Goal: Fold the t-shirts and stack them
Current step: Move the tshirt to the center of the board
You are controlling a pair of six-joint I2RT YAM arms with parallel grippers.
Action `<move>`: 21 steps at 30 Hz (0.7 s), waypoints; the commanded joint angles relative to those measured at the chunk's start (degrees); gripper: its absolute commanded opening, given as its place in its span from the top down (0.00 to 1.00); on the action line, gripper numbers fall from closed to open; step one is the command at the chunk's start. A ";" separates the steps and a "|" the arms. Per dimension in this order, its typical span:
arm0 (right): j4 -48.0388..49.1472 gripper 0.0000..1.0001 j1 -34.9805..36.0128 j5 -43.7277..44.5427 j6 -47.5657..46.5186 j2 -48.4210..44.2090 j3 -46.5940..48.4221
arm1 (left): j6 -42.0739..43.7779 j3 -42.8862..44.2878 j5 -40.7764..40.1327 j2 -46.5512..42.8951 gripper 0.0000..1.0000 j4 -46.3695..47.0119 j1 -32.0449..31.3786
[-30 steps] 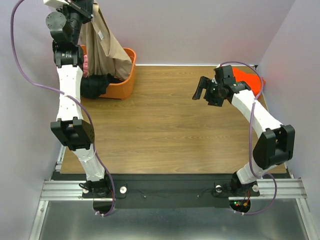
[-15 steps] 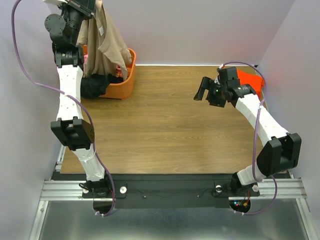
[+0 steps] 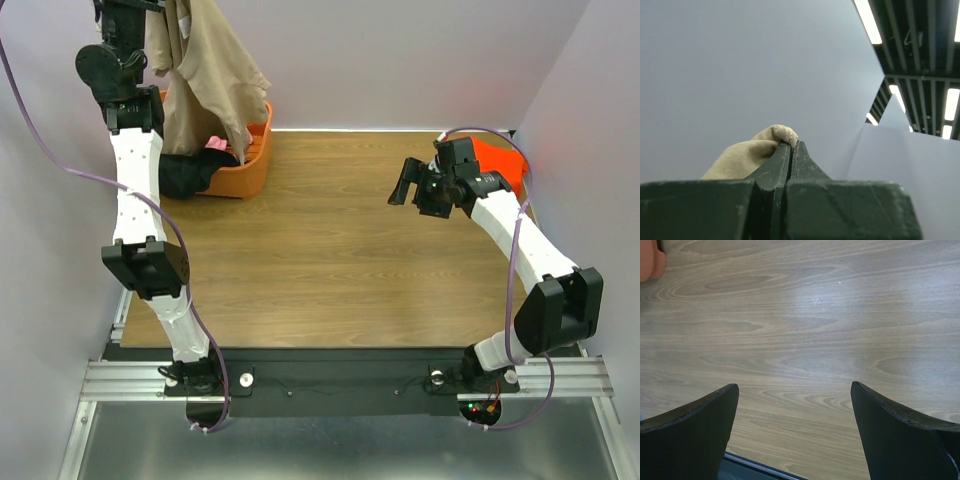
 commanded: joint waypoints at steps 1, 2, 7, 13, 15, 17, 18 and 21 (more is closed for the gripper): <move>1.63 0.01 -0.24 0.44 -1.03 -1.98 0.99 | -5.97 5.21 -1.49 -0.58 1.00 12.62 -0.29; 1.54 0.01 -0.24 0.44 -1.03 -1.80 1.08 | -7.11 5.56 -1.41 -0.41 1.00 13.76 -0.29; 1.63 0.01 -0.24 0.44 -1.20 -1.36 1.60 | -11.77 9.07 -0.97 -0.14 1.00 18.95 -0.29; 1.63 0.01 -0.24 1.58 -1.64 -1.80 1.34 | -15.55 5.83 0.88 -5.32 1.00 21.06 -0.73; 1.54 0.01 -0.24 2.64 -2.25 -2.06 1.52 | -16.53 4.86 2.45 -7.42 1.00 20.89 -1.69; 1.54 0.01 -0.24 4.04 -2.52 -2.50 1.87 | -16.62 4.95 3.60 -8.57 1.00 19.40 -2.66; 1.54 0.01 -0.33 4.39 -2.78 -2.59 2.30 | -16.62 4.86 4.47 -9.62 1.00 18.00 -3.71; 1.45 0.00 -0.42 5.63 -2.70 -3.03 2.92 | -17.06 4.68 4.92 -10.95 1.00 16.68 -4.69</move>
